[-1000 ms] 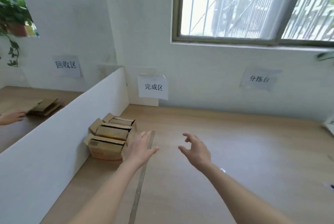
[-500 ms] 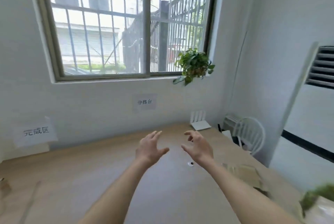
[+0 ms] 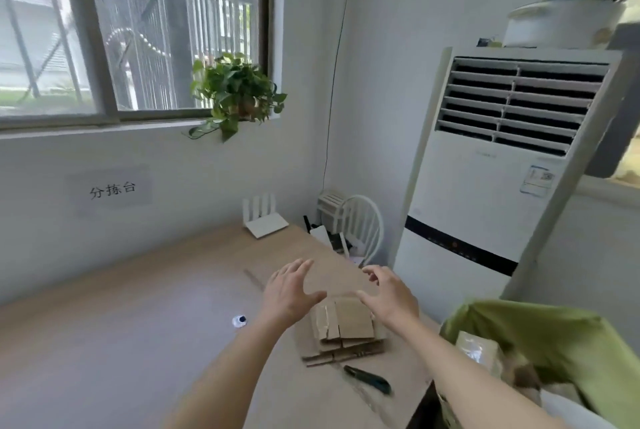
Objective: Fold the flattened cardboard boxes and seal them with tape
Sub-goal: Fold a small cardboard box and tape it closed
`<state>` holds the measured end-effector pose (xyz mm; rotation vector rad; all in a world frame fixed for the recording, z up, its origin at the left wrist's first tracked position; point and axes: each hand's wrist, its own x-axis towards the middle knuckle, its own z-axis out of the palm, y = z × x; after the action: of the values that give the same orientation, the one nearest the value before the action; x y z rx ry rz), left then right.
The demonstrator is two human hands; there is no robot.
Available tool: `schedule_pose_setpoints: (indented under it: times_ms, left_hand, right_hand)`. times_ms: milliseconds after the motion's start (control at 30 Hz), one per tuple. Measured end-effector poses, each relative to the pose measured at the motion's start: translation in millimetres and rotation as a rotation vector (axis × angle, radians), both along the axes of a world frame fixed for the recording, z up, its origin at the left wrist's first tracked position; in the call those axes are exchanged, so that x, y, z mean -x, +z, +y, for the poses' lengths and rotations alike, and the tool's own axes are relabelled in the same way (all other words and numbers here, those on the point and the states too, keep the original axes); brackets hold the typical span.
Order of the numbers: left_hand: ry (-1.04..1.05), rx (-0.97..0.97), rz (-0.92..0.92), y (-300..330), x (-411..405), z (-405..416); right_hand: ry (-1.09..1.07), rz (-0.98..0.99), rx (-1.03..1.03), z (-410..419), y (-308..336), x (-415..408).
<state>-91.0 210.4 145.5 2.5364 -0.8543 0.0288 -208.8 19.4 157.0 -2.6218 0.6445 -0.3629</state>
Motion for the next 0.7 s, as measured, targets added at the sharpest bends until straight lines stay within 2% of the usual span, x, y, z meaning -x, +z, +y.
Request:
schedule_pose_setpoints:
  times_ms: [300,700]
  left_hand:
    - [-0.035,-0.100,0.176,-79,-78,-109]
    - [0.061,-0.231,0.320,-181,-145,-190]
  right_hand:
    - [-0.023,0.128,-0.077,-107,-70,-75]
    - [0.037,0.307,-0.198,-204,-193,-165]
